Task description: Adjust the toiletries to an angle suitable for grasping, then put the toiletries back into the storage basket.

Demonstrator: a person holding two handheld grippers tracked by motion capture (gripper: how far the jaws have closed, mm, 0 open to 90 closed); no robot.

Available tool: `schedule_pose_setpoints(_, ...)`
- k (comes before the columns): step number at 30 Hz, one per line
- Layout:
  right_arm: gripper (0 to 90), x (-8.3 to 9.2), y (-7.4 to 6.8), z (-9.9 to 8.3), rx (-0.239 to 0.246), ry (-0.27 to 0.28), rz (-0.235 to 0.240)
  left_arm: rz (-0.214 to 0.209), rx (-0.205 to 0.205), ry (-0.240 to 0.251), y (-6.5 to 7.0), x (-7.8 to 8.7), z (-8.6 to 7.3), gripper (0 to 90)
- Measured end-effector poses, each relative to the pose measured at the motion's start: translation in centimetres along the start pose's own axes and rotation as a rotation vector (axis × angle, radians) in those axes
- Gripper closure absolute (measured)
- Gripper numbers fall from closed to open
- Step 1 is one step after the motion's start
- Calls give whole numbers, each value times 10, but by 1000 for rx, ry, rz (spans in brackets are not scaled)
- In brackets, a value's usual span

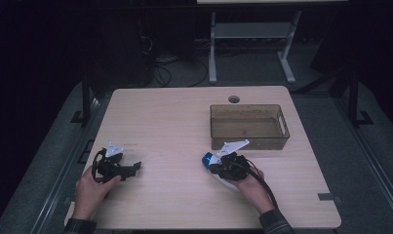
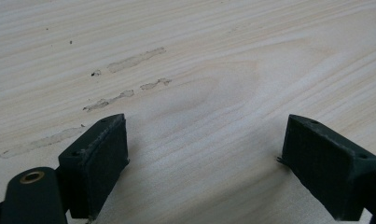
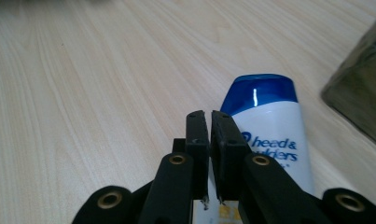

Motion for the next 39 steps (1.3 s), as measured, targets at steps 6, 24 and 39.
schedule_pose_setpoints(6,701,10,6,2,-29,21,-22,0,-1,0,0,0,0,130)
schedule_pose_setpoints(24,293,18,14,21,-61,-18,-139,1,4,3,0,0,0,130)
schedule_pose_setpoints(39,231,-9,14,41,-38,-170,-173,1,4,2,0,0,0,130)
Point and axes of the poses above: each handheld gripper's, and its own axes: x roughly backward along the jaws, z roughly out of its top, y roughly to its right, the point moved 1 cm from there along -x, roughly forward along the jaws, and after that the axes turned 14 degrees about -x, right-handed, at the moved point
